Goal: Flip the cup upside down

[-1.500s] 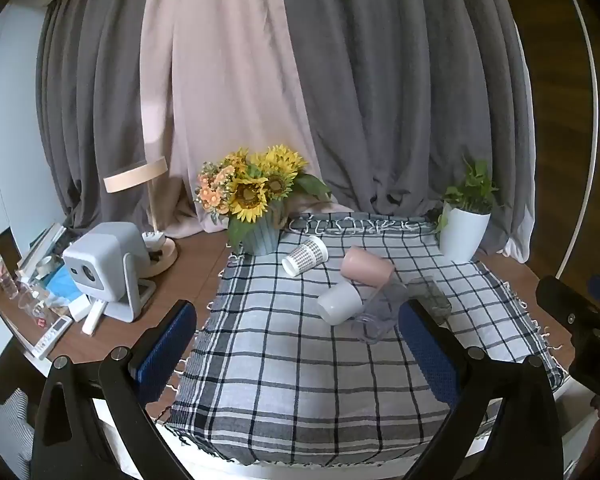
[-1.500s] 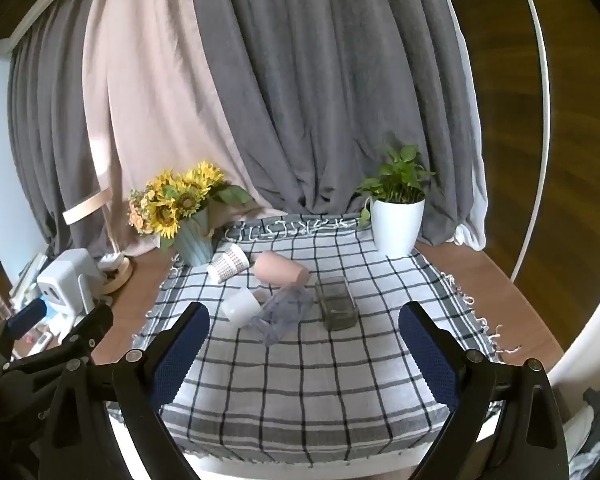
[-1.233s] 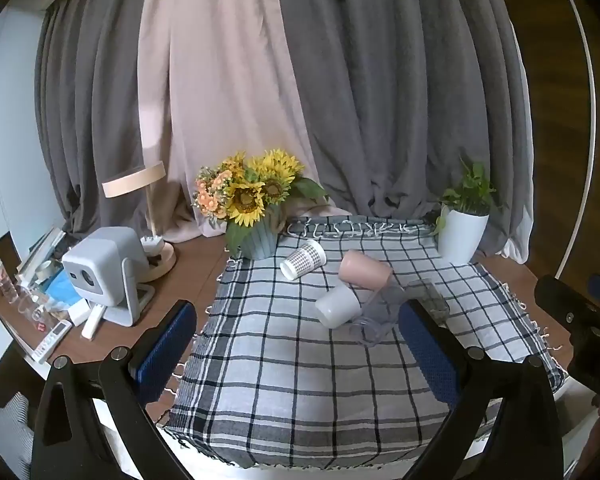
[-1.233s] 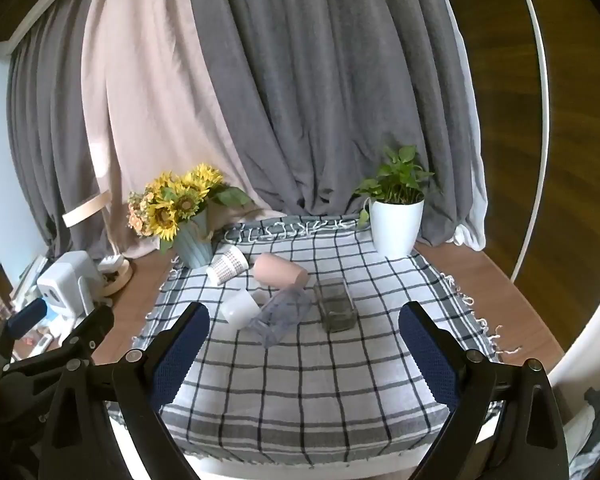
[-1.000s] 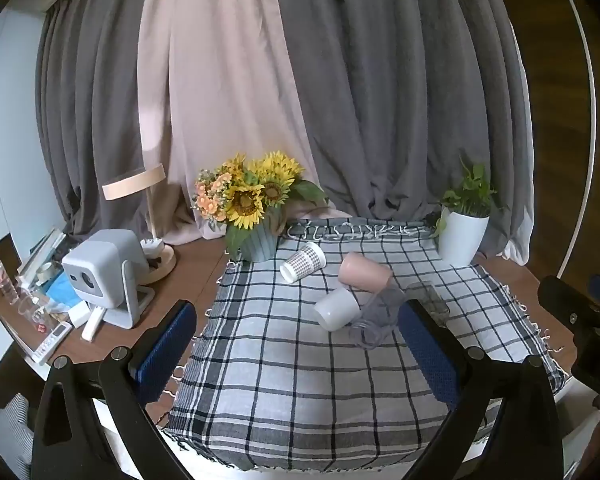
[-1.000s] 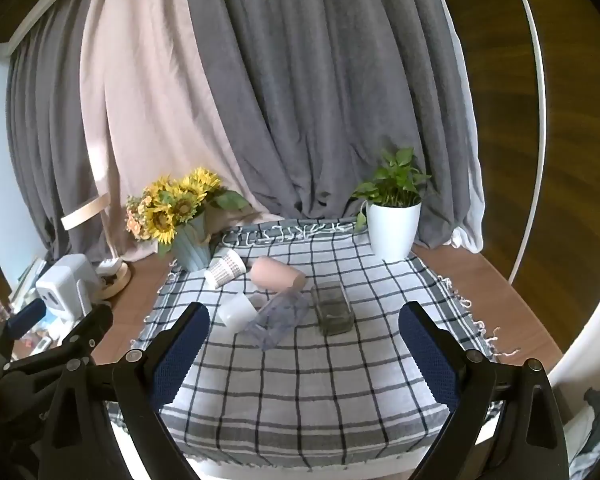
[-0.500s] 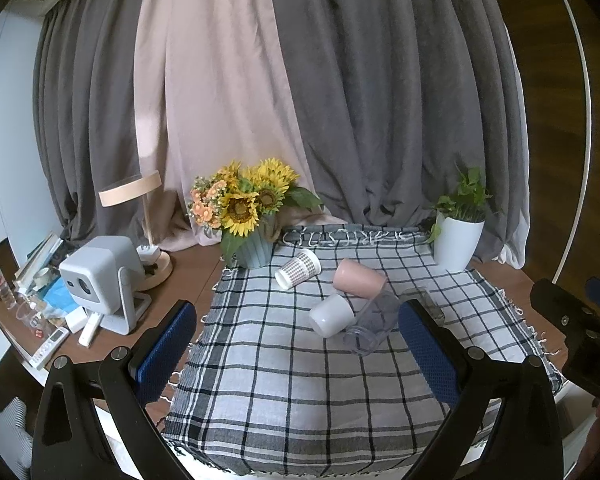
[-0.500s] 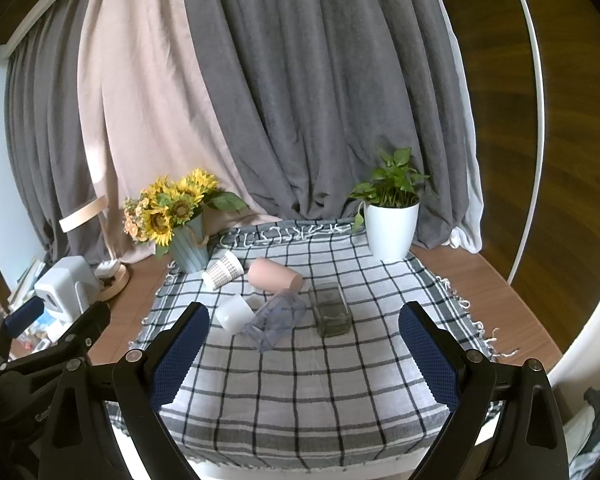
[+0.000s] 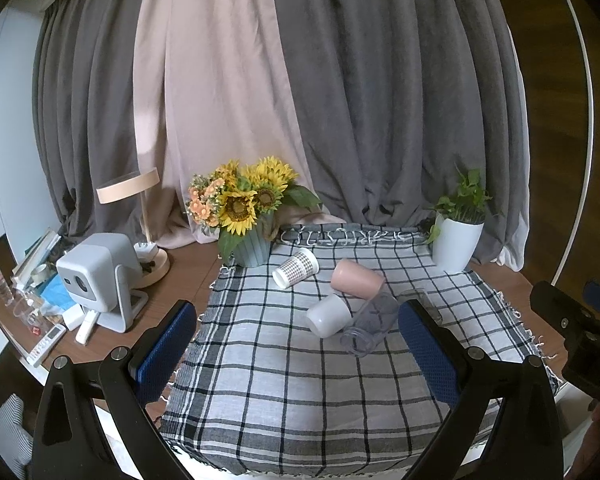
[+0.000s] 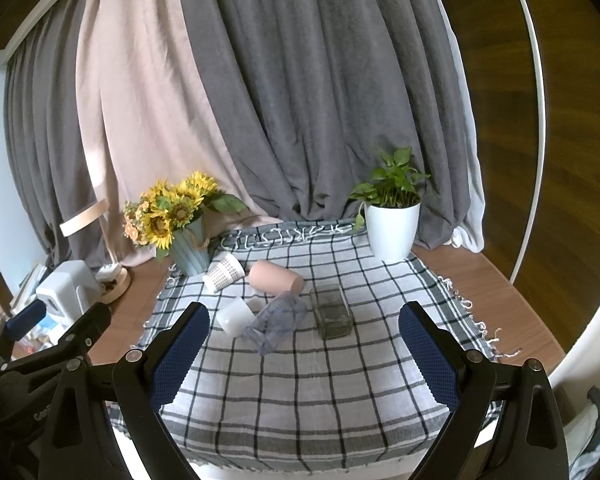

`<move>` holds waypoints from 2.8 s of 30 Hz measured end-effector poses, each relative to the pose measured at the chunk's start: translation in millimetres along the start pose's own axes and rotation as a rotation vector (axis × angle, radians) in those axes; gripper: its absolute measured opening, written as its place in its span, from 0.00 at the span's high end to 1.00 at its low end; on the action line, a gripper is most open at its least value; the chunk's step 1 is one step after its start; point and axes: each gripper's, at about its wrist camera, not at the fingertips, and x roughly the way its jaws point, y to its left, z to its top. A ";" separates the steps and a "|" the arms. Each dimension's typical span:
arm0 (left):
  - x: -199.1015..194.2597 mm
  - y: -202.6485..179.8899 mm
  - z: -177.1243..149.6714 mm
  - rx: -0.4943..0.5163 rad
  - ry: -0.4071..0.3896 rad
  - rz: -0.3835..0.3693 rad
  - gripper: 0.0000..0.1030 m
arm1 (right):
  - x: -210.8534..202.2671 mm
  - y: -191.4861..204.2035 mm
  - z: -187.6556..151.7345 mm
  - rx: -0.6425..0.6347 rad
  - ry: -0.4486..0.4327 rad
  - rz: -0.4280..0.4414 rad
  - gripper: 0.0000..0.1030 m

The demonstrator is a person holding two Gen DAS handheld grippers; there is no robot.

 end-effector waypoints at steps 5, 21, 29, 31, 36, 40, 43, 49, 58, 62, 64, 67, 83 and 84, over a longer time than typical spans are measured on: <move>0.8 -0.2 1.8 -0.002 0.002 -0.001 0.00 | 0.2 -0.5 0.1 0.001 0.001 0.001 0.07; 1.9 -3.0 3.6 -0.003 0.005 -0.003 0.00 | 1.4 -2.7 0.4 0.002 0.001 0.004 0.07; 2.1 -2.4 4.1 -0.003 0.005 -0.002 0.00 | 2.3 -3.2 1.1 0.004 0.001 0.004 0.07; 2.3 -2.3 4.4 -0.005 0.006 -0.003 0.00 | 2.5 -3.0 1.5 0.003 0.001 0.005 0.07; 2.9 -7.5 5.9 -0.006 0.009 -0.006 0.00 | 3.0 -3.0 2.1 0.003 0.002 0.005 0.07; 3.7 -10.2 6.1 -0.006 0.011 -0.007 0.00 | 3.5 -3.1 1.6 0.002 0.004 0.007 0.07; 6.6 -16.4 6.7 -0.005 0.019 -0.005 0.00 | 11.0 -3.8 2.9 -0.001 0.013 0.011 0.07; 17.1 -23.7 9.3 -0.011 0.031 0.007 0.00 | 27.6 -10.2 4.6 -0.010 0.032 0.034 0.07; 53.9 -38.7 10.8 -0.074 0.081 0.064 0.00 | 60.4 -28.5 17.1 -0.050 0.038 0.076 0.07; 80.1 -51.8 2.1 -0.074 0.145 0.106 0.00 | 91.8 -37.6 16.2 -0.075 0.097 0.097 0.07; 97.3 -57.2 -5.5 -0.086 0.191 0.134 0.00 | 110.5 -41.3 13.7 -0.087 0.125 0.108 0.07; 123.1 -65.2 -17.8 -0.085 0.261 0.170 0.00 | 145.1 -49.2 7.3 -0.098 0.190 0.126 0.07; 227.7 -86.1 -79.3 -0.097 0.531 0.284 0.00 | 318.7 -56.9 -42.8 -0.191 0.495 0.151 0.08; 231.8 -85.9 -81.6 -0.100 0.541 0.295 0.00 | 324.9 -56.4 -44.9 -0.195 0.507 0.152 0.08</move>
